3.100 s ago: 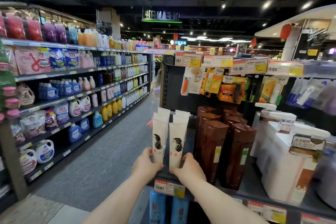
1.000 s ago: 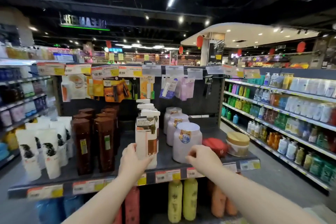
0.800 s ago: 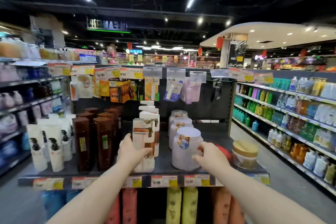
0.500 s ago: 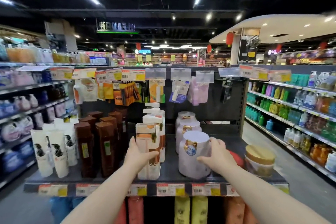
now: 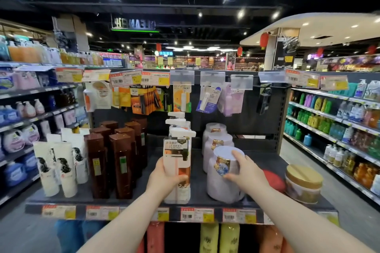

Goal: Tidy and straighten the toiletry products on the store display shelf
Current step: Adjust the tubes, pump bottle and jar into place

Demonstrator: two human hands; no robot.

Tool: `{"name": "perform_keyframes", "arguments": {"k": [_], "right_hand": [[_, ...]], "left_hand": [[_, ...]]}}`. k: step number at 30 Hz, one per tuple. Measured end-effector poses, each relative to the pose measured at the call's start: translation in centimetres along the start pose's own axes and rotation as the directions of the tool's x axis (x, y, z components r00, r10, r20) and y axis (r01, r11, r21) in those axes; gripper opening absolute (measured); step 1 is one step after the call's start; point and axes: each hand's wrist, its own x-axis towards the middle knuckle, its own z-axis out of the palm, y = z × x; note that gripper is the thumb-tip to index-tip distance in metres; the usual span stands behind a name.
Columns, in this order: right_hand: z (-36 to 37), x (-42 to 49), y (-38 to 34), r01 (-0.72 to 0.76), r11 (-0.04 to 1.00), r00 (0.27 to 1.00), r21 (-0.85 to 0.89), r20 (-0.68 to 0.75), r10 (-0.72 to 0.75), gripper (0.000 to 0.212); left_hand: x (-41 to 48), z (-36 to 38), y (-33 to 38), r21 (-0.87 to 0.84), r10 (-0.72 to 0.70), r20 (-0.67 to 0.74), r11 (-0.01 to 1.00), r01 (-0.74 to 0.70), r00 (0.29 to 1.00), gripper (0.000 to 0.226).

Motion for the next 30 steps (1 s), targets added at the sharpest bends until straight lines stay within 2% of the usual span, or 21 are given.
{"name": "perform_keyframes", "arguments": {"k": [8, 15, 30], "right_hand": [[-0.04, -0.11, 0.01, 0.005, 1.000, 1.000, -0.030, -0.011, -0.005, 0.078], [-0.07, 0.02, 0.03, 0.019, 0.997, 1.000, -0.069, -0.001, -0.019, 0.079], [0.00, 0.26, 0.06, 0.011, 0.998, 1.000, -0.061, 0.012, -0.010, 0.080]], "left_hand": [[-0.18, 0.72, 0.03, 0.035, -0.008, -0.005, 0.999, 0.008, 1.000, 0.090], [-0.34, 0.57, -0.35, 0.106, 0.022, -0.002, 0.994, -0.022, 1.000, 0.085], [0.10, -0.19, -0.62, 0.093, 0.029, 0.046, 0.995, -0.033, 0.999, 0.082]]}}
